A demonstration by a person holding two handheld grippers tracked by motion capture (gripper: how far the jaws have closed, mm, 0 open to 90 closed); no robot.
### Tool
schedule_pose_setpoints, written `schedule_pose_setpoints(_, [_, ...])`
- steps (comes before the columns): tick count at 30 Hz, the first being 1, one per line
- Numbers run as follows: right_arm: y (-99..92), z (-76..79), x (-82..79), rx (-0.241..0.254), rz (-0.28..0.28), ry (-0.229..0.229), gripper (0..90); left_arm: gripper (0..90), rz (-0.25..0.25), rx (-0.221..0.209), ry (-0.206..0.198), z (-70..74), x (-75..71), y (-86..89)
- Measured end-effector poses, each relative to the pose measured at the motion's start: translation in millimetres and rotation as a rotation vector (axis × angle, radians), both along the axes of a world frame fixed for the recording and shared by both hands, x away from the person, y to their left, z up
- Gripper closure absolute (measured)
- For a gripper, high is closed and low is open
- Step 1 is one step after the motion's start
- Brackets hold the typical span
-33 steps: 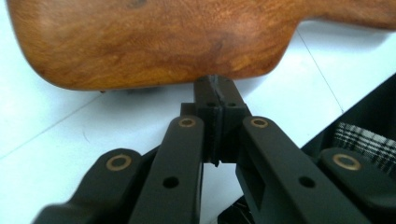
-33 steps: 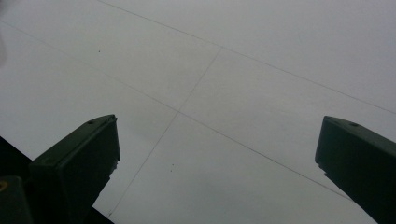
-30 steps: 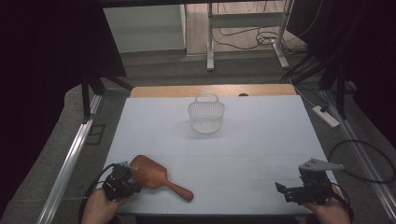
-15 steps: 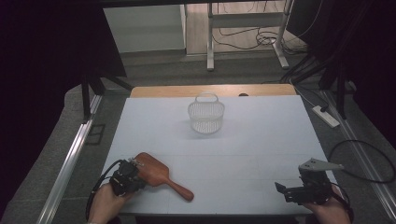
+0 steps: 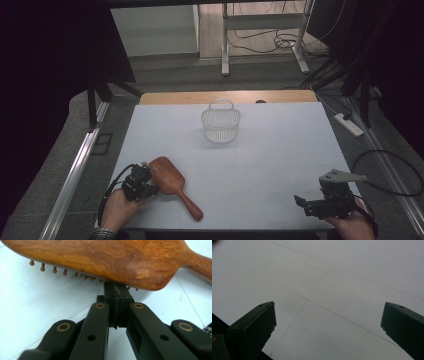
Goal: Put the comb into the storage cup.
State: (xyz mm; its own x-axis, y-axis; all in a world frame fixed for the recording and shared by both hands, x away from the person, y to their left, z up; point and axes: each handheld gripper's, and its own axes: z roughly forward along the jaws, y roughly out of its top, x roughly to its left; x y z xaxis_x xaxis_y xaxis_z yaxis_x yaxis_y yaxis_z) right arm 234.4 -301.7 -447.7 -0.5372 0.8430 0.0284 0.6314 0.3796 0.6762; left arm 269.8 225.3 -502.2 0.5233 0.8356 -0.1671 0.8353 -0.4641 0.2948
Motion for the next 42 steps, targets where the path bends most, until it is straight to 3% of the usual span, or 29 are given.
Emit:
schedule_pose_setpoints(12, [-0.3,-0.3,0.4,0.001,-0.002,0.001,0.0,89.2,-0.010,0.018,-0.020,3.0,32.4,-14.8])
schedule_pose_setpoints(17, [-0.5,-0.3,0.3,0.002,-0.004,0.002,0.0,89.2,-0.008,0.034,-0.042,6.9,53.1,-22.1])
schedule_pose_setpoints(31, [-1.2,-0.2,0.1,0.004,-0.006,0.003,0.1,89.2,-0.009,0.055,-0.054,7.2,89.9,-33.3])
schedule_pose_setpoints(42, [-1.8,-0.1,-0.6,0.007,-0.009,0.001,0.1,89.1,0.001,0.047,-0.071,3.6,100.1,-30.6])
